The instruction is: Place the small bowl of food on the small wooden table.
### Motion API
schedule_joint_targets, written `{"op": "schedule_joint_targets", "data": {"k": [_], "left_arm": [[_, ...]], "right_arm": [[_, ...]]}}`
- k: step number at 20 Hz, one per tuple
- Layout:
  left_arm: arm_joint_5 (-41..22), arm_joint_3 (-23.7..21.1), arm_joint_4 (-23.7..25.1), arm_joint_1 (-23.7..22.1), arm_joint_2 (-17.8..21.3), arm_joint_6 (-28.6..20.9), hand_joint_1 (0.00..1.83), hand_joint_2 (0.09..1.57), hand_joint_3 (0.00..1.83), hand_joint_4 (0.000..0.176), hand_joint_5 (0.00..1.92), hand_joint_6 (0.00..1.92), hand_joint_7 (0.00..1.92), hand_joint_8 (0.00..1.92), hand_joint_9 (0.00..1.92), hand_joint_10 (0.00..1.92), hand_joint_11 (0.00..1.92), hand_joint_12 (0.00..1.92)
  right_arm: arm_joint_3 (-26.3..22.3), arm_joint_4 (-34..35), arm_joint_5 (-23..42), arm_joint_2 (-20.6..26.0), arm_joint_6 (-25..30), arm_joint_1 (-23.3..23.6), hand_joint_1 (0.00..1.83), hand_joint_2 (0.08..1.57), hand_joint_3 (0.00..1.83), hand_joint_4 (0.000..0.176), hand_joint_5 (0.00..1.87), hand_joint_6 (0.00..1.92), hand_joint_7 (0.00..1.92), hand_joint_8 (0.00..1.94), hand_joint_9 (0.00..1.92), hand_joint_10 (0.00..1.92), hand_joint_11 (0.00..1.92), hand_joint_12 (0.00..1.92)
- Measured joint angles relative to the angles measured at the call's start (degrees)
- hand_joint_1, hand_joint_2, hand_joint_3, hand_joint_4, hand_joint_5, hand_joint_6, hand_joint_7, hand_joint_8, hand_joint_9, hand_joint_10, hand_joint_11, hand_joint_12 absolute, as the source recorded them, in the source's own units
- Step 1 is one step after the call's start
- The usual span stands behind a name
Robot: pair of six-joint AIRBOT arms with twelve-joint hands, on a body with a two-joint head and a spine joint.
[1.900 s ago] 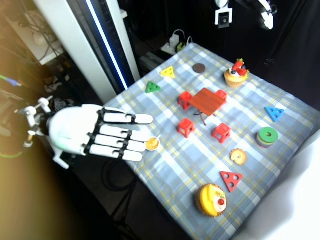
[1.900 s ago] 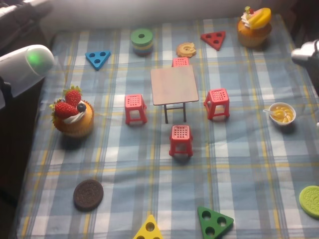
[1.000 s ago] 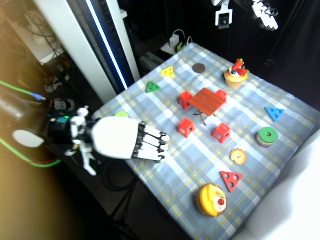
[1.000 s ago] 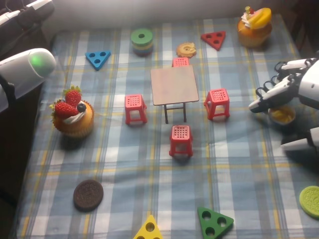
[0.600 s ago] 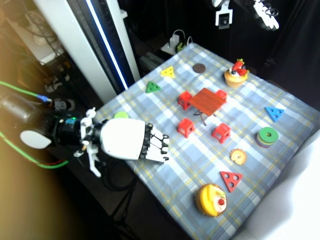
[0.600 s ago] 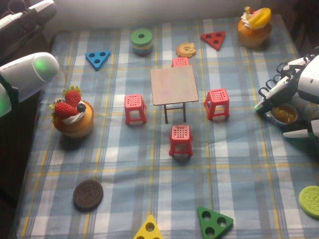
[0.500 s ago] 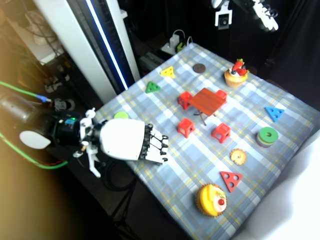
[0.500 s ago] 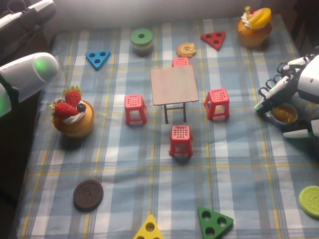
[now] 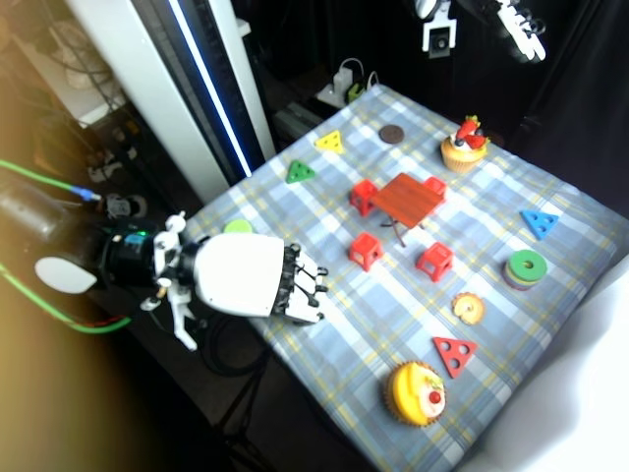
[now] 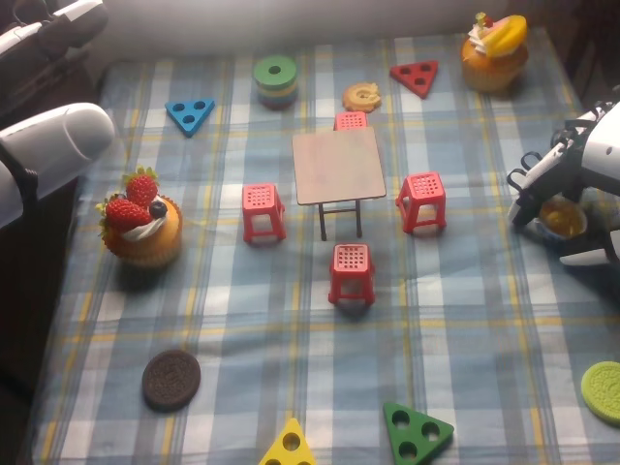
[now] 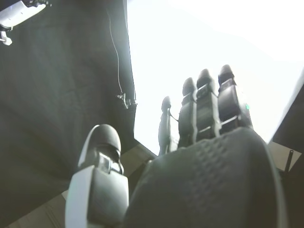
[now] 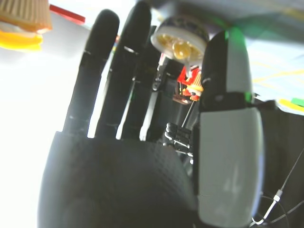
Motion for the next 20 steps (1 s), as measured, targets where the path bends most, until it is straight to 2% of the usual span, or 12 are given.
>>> {"op": "schedule_joint_targets", "data": {"k": [4,5,6,8,9,10,14,15,16,18,19,20], "left_arm": [[0.1,0.0,0.0,0.0,0.0,0.0,0.16,1.18,0.00,0.176,0.21,0.00,0.23,0.00,0.18,0.01,0.00,0.15],[0.0,0.0,0.0,0.0,0.0,0.0,0.18,1.18,0.00,0.176,0.21,0.00,0.22,0.00,0.19,0.00,0.00,0.12],[0.0,0.0,-0.1,0.0,0.0,0.0,0.17,1.17,0.00,0.176,0.21,0.00,0.23,0.00,0.19,0.00,0.00,0.11],[0.0,0.0,0.0,0.0,0.0,0.0,0.18,1.17,0.00,0.176,0.22,0.00,0.23,0.00,0.20,0.01,0.01,0.12],[0.0,0.1,0.0,0.0,0.0,0.0,0.22,1.17,0.00,0.170,0.25,0.01,0.24,0.00,0.20,0.01,0.02,0.13],[0.0,0.1,0.0,0.0,0.0,-0.1,0.22,1.16,0.00,0.169,0.27,0.02,0.25,0.01,0.21,0.01,0.02,0.13],[0.2,0.1,-0.1,0.0,0.0,-0.1,0.21,1.15,0.00,0.160,0.28,0.01,0.25,0.00,0.20,0.00,0.02,0.15],[0.3,0.3,0.1,0.0,0.0,-0.1,0.22,1.15,0.00,0.155,0.30,0.00,0.26,0.00,0.22,0.00,0.00,0.21],[0.5,0.4,0.0,0.0,0.0,-0.1,0.20,1.15,0.00,0.154,0.30,0.00,0.26,0.00,0.22,0.00,0.00,0.25],[0.6,0.4,-0.3,0.0,0.0,-0.1,0.19,1.16,0.00,0.163,0.28,0.00,0.23,0.00,0.19,0.00,0.00,0.18],[0.7,0.6,-0.1,0.0,0.0,-0.1,0.20,1.16,0.00,0.165,0.28,0.00,0.23,0.00,0.19,0.00,0.00,0.16],[0.7,0.6,-0.1,0.0,0.0,-0.1,0.21,1.16,0.00,0.129,0.33,0.00,0.26,0.00,0.20,0.00,0.00,0.19]], "right_arm": [[-0.1,-1.4,-0.9,0.0,-0.1,1.6,1.26,1.12,0.00,0.000,1.14,0.50,0.86,1.39,0.78,1.38,0.70,1.61],[-0.3,-1.7,-0.7,0.0,-0.1,2.2,1.25,1.09,0.00,0.000,1.13,0.61,0.99,1.12,0.91,1.13,0.83,1.40],[-0.3,-2.4,-0.5,0.0,-0.1,3.3,1.28,1.06,0.00,0.000,1.19,0.47,1.06,1.01,0.94,0.99,0.74,1.32],[-0.5,-3.2,0.0,-0.3,-0.1,5.0,1.27,1.06,0.00,0.000,1.18,0.49,1.06,1.03,0.97,0.91,0.75,1.37],[-0.5,-3.8,0.3,-0.6,-0.1,6.0,1.27,1.09,0.00,0.000,1.14,0.47,1.01,1.19,0.96,1.15,0.78,1.56],[-0.5,-4.7,0.6,-1.0,-0.1,7.2,1.18,1.08,0.00,0.000,1.08,0.79,1.00,1.75,1.05,1.85,1.07,1.91],[-0.1,-7.9,1.0,-2.9,-0.1,11.8,1.18,1.07,0.00,0.000,1.08,0.79,0.79,1.94,0.87,1.92,1.01,1.92],[0.1,-8.7,0.9,-3.6,-0.1,13.3,1.20,1.05,0.00,0.000,1.13,0.71,0.81,1.68,0.74,1.92,0.82,1.92],[0.1,-9.5,1.0,-4.0,-0.1,14.6,1.25,1.10,0.00,0.000,1.14,0.49,0.90,1.42,0.78,1.64,0.75,1.84],[0.4,-10.1,1.4,-4.6,0.0,16.7,1.27,1.09,0.00,0.000,1.18,0.39,0.99,1.24,0.91,1.53,0.86,1.77],[0.7,-10.1,1.7,-5.1,-0.1,17.7,1.27,1.05,0.00,0.000,1.17,0.50,1.13,0.93,0.99,1.16,0.83,1.46],[0.9,-10.3,1.8,-5.5,-0.1,18.4,1.37,1.05,0.00,0.000,1.07,0.75,1.21,0.55,1.01,1.11,0.81,1.15]]}}
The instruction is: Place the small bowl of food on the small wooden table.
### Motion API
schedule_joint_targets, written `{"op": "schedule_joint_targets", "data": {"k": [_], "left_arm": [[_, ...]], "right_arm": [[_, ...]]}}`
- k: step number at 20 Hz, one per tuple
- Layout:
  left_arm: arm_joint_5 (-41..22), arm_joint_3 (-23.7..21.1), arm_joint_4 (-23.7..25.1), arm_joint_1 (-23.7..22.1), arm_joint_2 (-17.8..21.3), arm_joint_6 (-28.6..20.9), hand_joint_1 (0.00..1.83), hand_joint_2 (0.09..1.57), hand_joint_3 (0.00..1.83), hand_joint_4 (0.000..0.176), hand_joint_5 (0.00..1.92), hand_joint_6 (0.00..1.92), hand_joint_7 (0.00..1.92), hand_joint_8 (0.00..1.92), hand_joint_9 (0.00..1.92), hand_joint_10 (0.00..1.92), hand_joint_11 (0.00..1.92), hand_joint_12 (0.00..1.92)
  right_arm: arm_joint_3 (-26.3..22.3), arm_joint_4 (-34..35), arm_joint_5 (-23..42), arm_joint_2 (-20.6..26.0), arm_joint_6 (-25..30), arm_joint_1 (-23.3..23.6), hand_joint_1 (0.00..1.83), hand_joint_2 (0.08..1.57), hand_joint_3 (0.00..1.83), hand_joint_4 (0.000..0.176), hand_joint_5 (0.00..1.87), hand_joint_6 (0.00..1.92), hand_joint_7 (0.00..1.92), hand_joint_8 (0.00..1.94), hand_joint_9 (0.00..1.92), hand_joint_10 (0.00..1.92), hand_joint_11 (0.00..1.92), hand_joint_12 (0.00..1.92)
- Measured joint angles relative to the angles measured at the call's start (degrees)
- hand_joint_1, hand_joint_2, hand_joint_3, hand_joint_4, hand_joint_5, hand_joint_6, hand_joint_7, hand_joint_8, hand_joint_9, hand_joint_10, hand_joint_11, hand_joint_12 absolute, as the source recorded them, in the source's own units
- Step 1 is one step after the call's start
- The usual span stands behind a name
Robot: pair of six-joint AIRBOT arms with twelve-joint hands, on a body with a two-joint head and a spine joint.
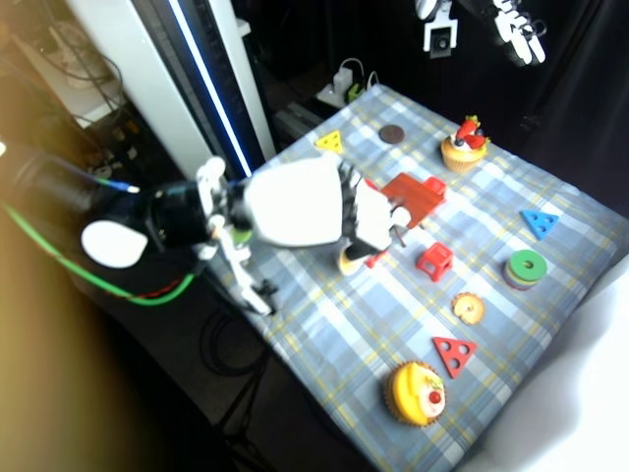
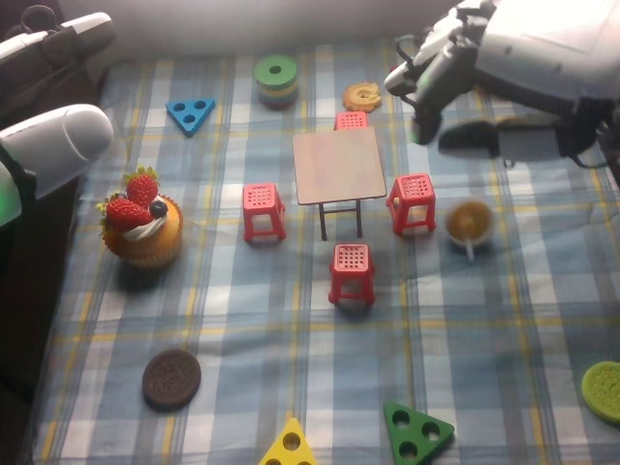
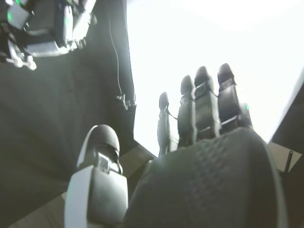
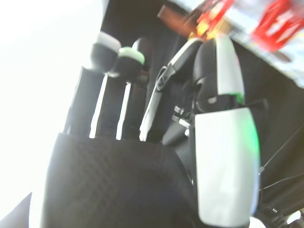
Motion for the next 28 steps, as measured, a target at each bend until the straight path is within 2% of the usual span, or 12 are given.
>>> {"op": "schedule_joint_targets", "data": {"k": [1,2,3,5,7,8,9,10,12,15,21,28], "left_arm": [[0.0,0.0,0.0,0.0,0.0,0.0,0.21,1.16,0.00,0.127,0.33,0.00,0.26,0.00,0.21,0.00,0.00,0.22],[0.1,0.0,0.0,0.0,0.0,0.0,0.25,1.16,0.00,0.166,0.27,0.00,0.23,0.00,0.20,0.00,0.00,0.19],[0.2,0.0,0.0,-0.2,0.0,0.0,0.25,1.16,0.00,0.166,0.27,0.00,0.23,0.00,0.20,0.00,0.00,0.19],[0.2,0.0,0.0,-0.1,0.0,0.0,0.28,1.16,0.00,0.171,0.28,0.00,0.24,0.00,0.21,0.01,0.00,0.15],[0.2,0.0,0.0,-0.1,0.0,0.0,0.27,1.16,0.00,0.176,0.28,0.00,0.25,0.00,0.21,0.00,0.00,0.23],[0.2,0.0,0.1,-0.1,0.0,0.0,0.27,1.16,0.00,0.176,0.27,0.00,0.25,0.00,0.21,0.00,0.00,0.27],[0.2,-0.1,0.0,-0.1,0.0,0.0,0.25,1.16,0.00,0.173,0.26,0.00,0.24,0.00,0.21,0.00,0.00,0.23],[0.2,-0.1,-0.5,-0.1,0.0,0.0,0.25,1.16,0.00,0.173,0.26,0.00,0.24,0.00,0.21,0.00,0.00,0.23],[0.1,-0.1,-0.7,-0.1,0.0,0.0,0.23,1.16,0.00,0.169,0.26,0.00,0.24,0.00,0.20,0.00,0.00,0.21],[0.0,-0.2,-0.5,-0.1,0.0,0.0,0.23,1.16,0.00,0.159,0.28,0.00,0.24,0.00,0.20,0.00,0.00,0.20],[0.0,-0.2,-0.7,-0.1,0.0,0.0,0.22,1.15,0.00,0.164,0.27,0.00,0.26,0.00,0.26,0.00,0.00,0.32],[0.0,-0.2,-0.7,-0.1,-0.1,0.0,0.17,1.16,0.00,0.170,0.25,0.00,0.26,0.00,0.25,0.00,0.00,0.33]], "right_arm": [[0.2,-0.3,0.2,-0.5,0.0,0.3,1.39,1.05,0.00,0.000,1.07,0.79,1.23,0.51,1.01,1.05,0.74,1.06],[0.2,-1.1,-0.1,-0.9,0.0,0.6,1.39,1.04,0.00,0.000,1.16,0.53,1.22,0.62,1.04,1.06,0.75,1.19],[0.2,-1.4,-0.2,-1.0,0.0,0.8,1.39,1.04,0.00,0.000,1.16,0.53,1.22,0.62,1.04,1.06,0.75,1.19],[0.2,-0.9,-0.1,-1.0,0.0,0.8,1.40,1.04,0.00,0.000,1.06,0.80,1.24,0.46,1.07,0.97,0.83,1.07],[-0.2,0.7,-0.3,-0.3,0.0,0.7,1.31,1.06,0.00,0.000,1.13,0.51,1.12,0.95,1.06,1.07,0.99,1.29],[-0.6,1.2,0.1,0.7,0.0,0.0,1.28,1.06,0.00,0.000,1.10,0.58,1.11,0.97,1.03,0.98,0.95,1.29],[-0.9,2.0,0.3,1.9,0.0,-0.9,1.25,1.05,0.00,0.000,0.87,0.32,0.95,0.36,0.96,0.58,0.85,0.94],[-1.2,3.1,0.6,2.8,0.0,-2.0,1.25,1.05,0.00,0.000,0.87,0.32,0.95,0.36,0.96,0.58,0.85,0.94],[-1.9,5.6,1.1,4.7,-0.1,-4.9,1.20,1.01,0.00,0.000,0.72,0.02,0.81,0.02,0.82,0.12,0.60,0.81],[-3.5,7.5,2.2,7.4,-0.6,-8.1,1.14,0.91,0.00,0.000,0.57,0.00,0.54,0.00,0.64,0.00,0.42,0.82],[-4.5,7.7,2.3,7.0,-0.7,-11.8,0.98,0.90,0.00,0.000,0.61,0.00,0.69,0.00,0.73,0.01,0.51,0.63],[-2.3,7.8,-1.6,4.3,0.1,-12.9,0.94,0.88,0.00,0.000,0.72,0.00,0.76,0.00,0.72,0.00,0.36,0.74]]}}
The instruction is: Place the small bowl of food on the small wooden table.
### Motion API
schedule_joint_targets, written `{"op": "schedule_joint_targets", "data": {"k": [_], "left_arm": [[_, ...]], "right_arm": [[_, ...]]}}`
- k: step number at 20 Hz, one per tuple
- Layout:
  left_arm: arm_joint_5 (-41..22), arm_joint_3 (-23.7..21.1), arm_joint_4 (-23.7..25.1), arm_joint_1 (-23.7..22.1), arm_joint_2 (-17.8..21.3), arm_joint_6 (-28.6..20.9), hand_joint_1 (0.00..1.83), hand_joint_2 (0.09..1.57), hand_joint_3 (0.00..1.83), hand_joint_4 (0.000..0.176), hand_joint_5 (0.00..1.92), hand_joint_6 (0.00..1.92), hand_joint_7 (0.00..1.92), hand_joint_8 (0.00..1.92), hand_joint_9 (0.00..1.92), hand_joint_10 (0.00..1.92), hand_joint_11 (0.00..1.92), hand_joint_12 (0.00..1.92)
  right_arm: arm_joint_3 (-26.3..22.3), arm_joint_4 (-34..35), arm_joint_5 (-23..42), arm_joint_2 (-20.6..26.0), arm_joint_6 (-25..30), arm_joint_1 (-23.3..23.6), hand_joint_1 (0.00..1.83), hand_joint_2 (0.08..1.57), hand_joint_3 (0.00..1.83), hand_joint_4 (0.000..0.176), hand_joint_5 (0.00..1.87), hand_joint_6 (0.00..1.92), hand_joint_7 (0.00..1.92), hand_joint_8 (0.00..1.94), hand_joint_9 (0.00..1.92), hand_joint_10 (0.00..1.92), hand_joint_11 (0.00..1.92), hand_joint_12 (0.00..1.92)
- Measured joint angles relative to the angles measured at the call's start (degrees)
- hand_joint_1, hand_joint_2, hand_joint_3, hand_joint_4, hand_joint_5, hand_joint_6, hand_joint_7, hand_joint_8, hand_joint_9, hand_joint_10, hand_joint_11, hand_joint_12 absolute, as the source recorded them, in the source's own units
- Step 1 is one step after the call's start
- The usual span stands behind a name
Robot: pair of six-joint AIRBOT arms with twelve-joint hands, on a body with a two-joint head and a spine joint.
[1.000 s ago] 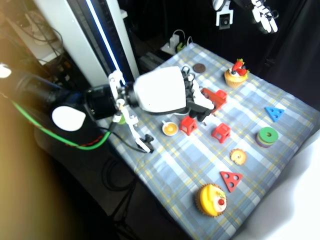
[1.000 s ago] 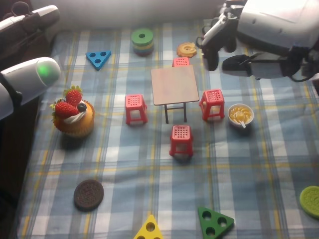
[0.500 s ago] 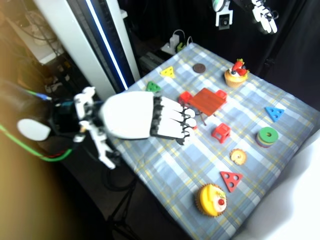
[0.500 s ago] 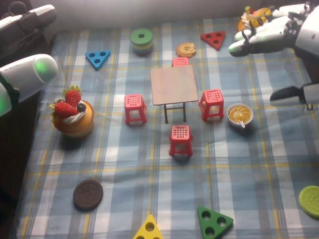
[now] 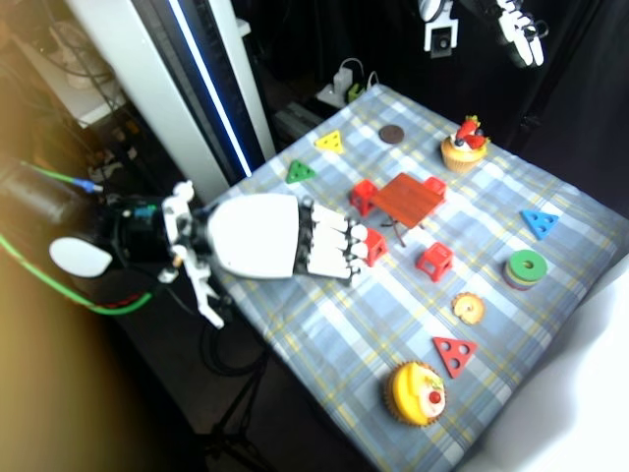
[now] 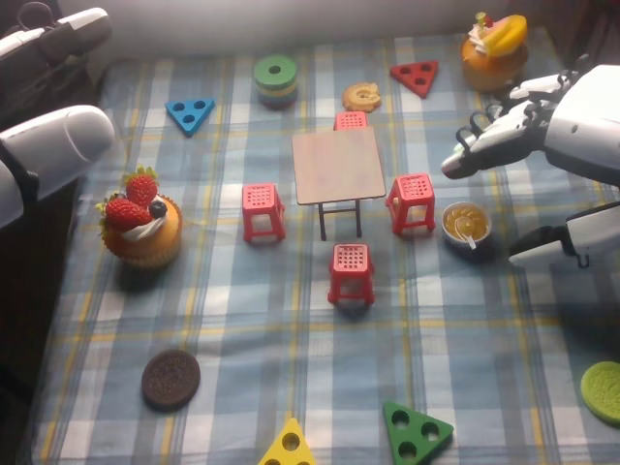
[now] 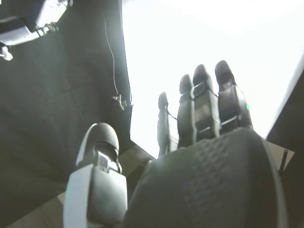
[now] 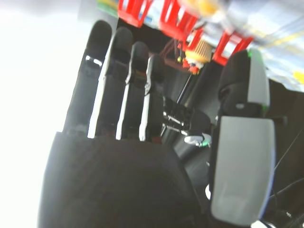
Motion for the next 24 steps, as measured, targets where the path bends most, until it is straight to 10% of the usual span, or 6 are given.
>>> {"op": "schedule_joint_targets", "data": {"k": [7,17,24], "left_arm": [[0.0,0.0,-0.1,0.0,0.0,0.0,0.25,1.15,0.00,0.175,0.26,0.00,0.26,0.00,0.23,0.00,0.00,0.25],[0.2,0.0,0.0,0.0,-0.2,0.0,0.25,1.15,0.00,0.176,0.25,0.00,0.25,0.00,0.23,0.00,0.00,0.23],[0.3,0.0,0.0,0.0,-0.4,-0.1,0.23,1.16,0.00,0.176,0.24,0.00,0.25,0.00,0.22,0.00,0.00,0.17]], "right_arm": [[2.3,-0.6,-3.0,-1.9,0.8,0.0,0.89,0.90,0.00,0.000,0.63,0.01,0.72,0.01,0.71,0.02,0.30,0.94],[3.7,-0.9,-4.0,-3.5,1.5,0.0,1.08,0.88,0.00,0.000,0.74,0.00,0.79,0.00,0.86,0.00,0.65,0.51],[3.9,-1.9,-3.8,-4.5,1.5,0.6,1.04,0.94,0.00,0.000,0.70,0.00,0.79,0.00,0.85,0.00,0.58,0.60]]}}
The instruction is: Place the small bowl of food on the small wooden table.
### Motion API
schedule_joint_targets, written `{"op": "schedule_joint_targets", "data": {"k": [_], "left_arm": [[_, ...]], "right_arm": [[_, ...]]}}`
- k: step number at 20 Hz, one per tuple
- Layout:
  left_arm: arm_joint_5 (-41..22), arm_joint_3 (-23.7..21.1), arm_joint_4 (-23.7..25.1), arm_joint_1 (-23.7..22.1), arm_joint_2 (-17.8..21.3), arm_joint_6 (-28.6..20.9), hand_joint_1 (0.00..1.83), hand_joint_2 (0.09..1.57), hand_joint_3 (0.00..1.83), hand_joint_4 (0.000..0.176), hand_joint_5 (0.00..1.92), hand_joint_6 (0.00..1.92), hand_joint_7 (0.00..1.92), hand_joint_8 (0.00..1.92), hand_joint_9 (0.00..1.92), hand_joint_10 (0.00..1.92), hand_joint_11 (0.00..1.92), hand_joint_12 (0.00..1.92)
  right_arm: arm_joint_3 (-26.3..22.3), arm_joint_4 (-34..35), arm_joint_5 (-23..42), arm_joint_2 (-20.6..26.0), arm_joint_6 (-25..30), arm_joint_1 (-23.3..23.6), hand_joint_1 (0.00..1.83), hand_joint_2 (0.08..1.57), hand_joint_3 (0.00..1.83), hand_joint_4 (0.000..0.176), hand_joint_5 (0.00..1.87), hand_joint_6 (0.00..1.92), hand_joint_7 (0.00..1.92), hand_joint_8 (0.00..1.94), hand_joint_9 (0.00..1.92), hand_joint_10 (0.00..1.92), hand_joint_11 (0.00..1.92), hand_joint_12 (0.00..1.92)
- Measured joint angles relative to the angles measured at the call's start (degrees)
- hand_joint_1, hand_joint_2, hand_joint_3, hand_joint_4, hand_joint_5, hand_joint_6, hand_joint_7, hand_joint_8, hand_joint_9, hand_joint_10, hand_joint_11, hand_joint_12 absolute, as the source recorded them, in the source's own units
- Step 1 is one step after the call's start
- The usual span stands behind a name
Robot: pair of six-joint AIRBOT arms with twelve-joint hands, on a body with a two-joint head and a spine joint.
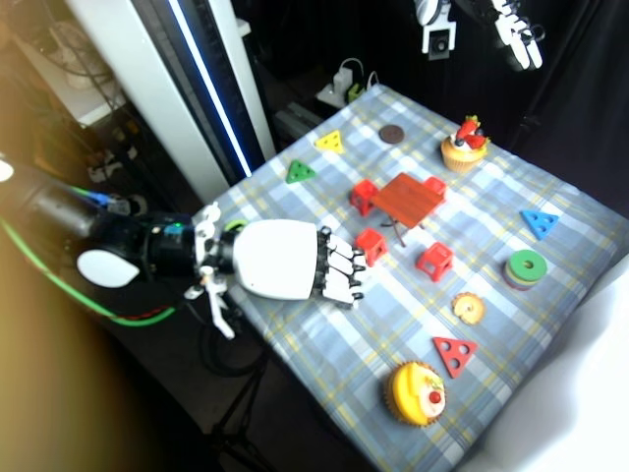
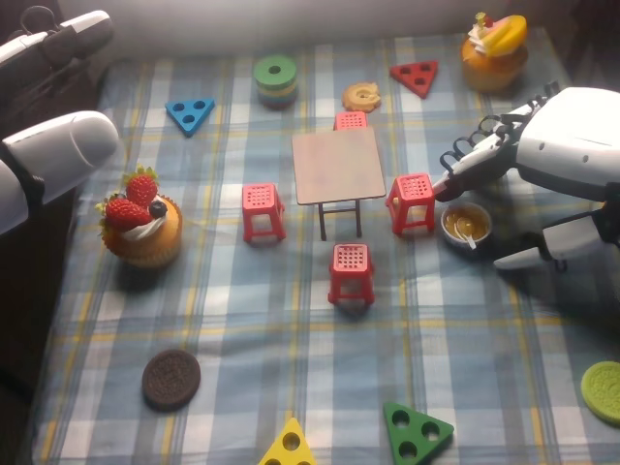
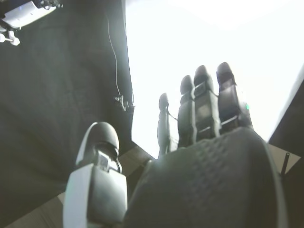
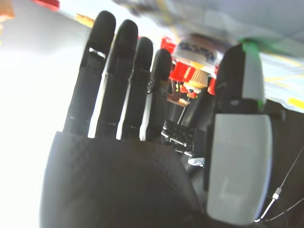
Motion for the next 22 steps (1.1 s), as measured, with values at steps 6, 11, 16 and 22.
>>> {"op": "schedule_joint_targets", "data": {"k": [6,11,16,22], "left_arm": [[0.0,0.0,0.1,0.0,0.0,0.0,0.27,1.15,0.00,0.176,0.25,0.00,0.25,0.00,0.22,0.00,0.01,0.17],[0.1,0.0,0.1,0.0,-0.2,-0.1,0.26,1.15,0.00,0.176,0.23,0.00,0.25,0.00,0.23,0.00,0.00,0.22],[0.1,0.1,0.1,0.0,-0.2,-0.1,0.25,1.16,0.00,0.176,0.21,0.00,0.24,0.00,0.22,0.00,0.00,0.19],[0.1,0.0,0.0,0.0,-0.2,-0.1,0.27,1.16,0.00,0.176,0.23,0.00,0.24,0.00,0.23,0.00,0.00,0.16]], "right_arm": [[0.5,-1.2,-0.9,-1.1,-0.1,1.4,1.11,1.01,0.00,0.000,0.67,0.00,0.65,0.00,0.71,0.00,0.42,0.79],[0.6,-1.6,-1.7,-1.1,-0.1,1.4,1.05,1.08,0.00,0.000,0.77,0.01,0.87,0.02,0.96,0.08,0.53,1.29],[0.6,-1.5,-1.7,-1.1,0.0,1.4,1.07,1.11,0.00,0.042,0.99,0.96,0.83,1.52,0.94,1.76,0.98,1.92],[0.1,-2.0,-1.7,0.9,0.0,1.4,1.10,1.16,0.00,0.000,0.90,1.06,0.91,1.23,0.80,1.52,0.66,1.90]]}}
